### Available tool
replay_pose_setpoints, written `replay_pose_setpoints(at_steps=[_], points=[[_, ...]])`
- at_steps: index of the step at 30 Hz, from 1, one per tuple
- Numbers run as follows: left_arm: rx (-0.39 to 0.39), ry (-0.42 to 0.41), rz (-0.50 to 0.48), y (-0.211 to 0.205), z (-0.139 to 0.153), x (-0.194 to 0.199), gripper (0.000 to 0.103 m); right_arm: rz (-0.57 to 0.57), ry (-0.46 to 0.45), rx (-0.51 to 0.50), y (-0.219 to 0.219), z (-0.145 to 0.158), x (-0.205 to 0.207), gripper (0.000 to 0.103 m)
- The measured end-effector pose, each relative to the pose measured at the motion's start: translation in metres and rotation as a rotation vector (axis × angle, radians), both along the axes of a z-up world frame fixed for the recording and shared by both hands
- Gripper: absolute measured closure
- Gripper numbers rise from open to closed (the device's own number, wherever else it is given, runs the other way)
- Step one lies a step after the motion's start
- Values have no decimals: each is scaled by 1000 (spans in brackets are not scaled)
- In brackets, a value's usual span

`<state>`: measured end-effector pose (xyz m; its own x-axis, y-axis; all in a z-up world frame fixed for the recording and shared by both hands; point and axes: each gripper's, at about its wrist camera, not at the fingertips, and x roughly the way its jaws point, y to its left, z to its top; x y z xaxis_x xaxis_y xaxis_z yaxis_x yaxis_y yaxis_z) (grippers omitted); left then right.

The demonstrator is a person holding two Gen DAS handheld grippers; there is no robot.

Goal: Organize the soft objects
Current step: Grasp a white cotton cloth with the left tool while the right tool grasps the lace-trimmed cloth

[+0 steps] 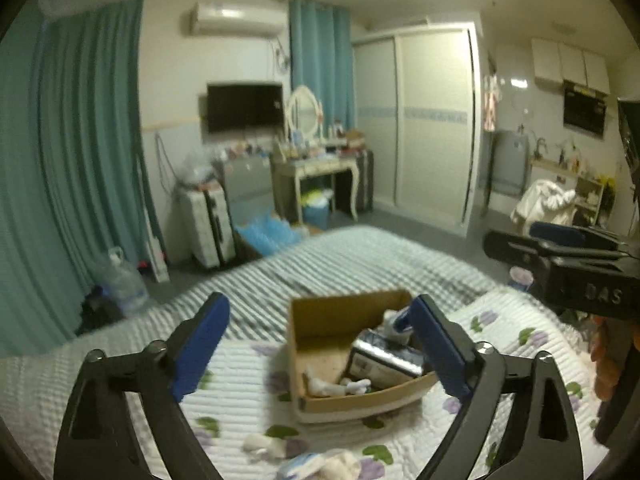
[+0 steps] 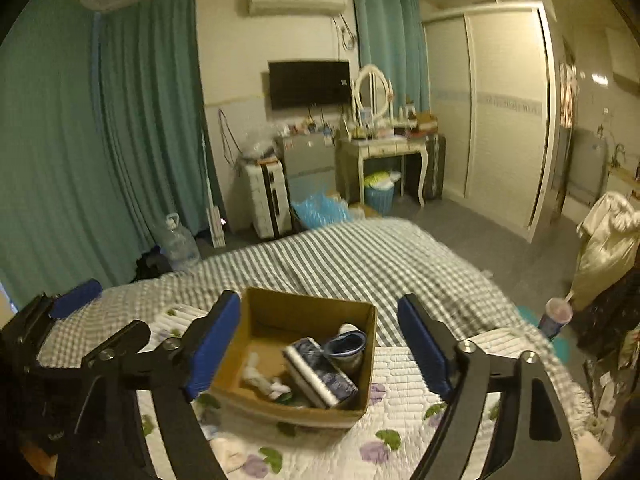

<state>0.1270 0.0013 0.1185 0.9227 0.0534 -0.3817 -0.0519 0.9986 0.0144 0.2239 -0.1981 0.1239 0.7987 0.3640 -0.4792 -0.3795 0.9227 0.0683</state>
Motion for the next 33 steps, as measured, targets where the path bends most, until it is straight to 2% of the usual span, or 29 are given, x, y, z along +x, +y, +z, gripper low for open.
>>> replay_pose_setpoints(at_steps=[3,6,11,14,17,19,23,25,31,33], points=[[-7,-45,-2,9,20,-36,8,23,-43,-23,3,24,-46,6],[-23,-55,-15,21,26,-60,7,50,-72,-44,11,35,-87,0],[15,-4,11,41,11,-95,7,111,-87,-58,27,21,-142,0],[48,22,50,56,-10,-103,7,173,-76,-46,39,-7,-155,0],[58,49,96,62,-43,-98,7,218,-36,-65,55,-48,-148,0],[36,74,116,63,-68,-90,7,228,-18,-76,63,-75,-137,0],[-78,161,131,65,-128,-58,7,224,62,-92,64,-139,-113,0],[-133,215,130,66,-159,-40,8,208,88,-100,62,-161,-102,0],[-98,283,156,77,-213,-38,8,216,190,-96,73,-219,-69,0],[-114,305,156,87,-223,-40,8,236,228,-89,81,-234,-61,6]])
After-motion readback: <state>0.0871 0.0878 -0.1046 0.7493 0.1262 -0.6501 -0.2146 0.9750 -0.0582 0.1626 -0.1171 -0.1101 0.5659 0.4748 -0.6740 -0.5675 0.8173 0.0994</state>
